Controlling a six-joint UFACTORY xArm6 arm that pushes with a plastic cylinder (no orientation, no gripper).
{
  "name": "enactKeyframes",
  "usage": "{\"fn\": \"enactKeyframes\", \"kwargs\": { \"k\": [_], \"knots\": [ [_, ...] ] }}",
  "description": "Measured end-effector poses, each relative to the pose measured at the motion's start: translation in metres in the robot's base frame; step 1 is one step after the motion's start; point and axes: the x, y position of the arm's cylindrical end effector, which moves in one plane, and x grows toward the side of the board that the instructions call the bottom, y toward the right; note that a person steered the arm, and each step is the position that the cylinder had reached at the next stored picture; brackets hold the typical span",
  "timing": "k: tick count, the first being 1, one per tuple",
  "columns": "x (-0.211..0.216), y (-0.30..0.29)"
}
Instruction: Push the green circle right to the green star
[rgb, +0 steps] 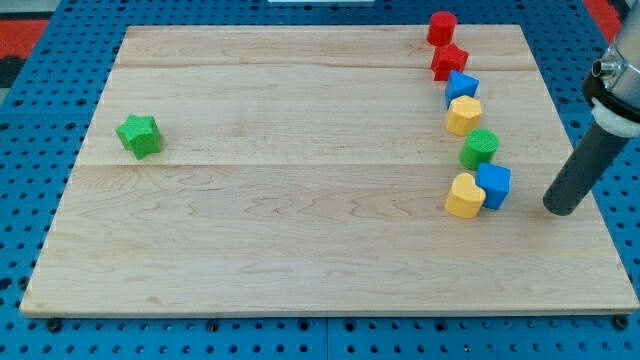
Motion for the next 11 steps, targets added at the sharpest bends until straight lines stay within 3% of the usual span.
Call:
{"fn": "enactKeyframes", "kwargs": {
  "k": [5,6,7,9,10,11],
  "knots": [
    [-0.051,-0.019],
    [-0.078,-0.015],
    [-0.065,-0.116],
    [-0.047,-0.185],
    [-0.047,-0.299],
    [-0.062,-0.361]
  ]
}}
